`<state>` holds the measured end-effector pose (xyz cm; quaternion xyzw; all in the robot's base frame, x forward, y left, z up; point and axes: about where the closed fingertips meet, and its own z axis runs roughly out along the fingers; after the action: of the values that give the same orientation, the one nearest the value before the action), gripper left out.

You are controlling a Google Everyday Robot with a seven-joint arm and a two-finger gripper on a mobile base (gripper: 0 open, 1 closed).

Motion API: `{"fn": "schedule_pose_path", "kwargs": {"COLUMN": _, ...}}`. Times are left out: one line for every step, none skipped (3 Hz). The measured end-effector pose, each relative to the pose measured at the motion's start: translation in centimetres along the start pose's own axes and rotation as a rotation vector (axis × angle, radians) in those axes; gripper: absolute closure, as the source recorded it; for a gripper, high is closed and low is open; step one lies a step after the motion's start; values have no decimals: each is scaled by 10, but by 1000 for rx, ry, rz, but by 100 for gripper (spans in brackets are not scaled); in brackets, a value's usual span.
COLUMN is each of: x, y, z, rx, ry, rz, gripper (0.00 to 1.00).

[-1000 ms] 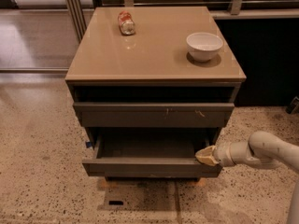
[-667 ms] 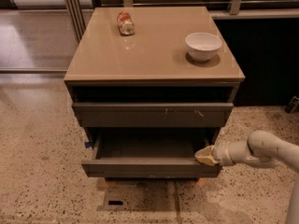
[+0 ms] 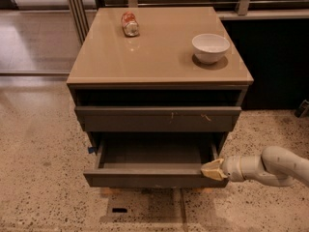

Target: Open middle drawer

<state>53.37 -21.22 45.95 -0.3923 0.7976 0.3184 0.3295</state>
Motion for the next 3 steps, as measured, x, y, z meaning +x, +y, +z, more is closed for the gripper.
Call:
{"fn": "schedule_pose_path", "kwargs": {"x": -20, "y": 6, "z": -10, "rx": 22, "ry": -5, "rz": -38, "gripper": 100}}
{"fn": "schedule_pose_path", "kwargs": {"x": -48, "y": 17, "z": -28, "rx": 79, "ry": -25, "rz": -104, "gripper": 100}}
{"fn": "schedule_pose_path", "kwargs": {"x": -48, "y": 17, "z": -28, "rx": 79, "ry": -25, "rz": -104, "gripper": 100}}
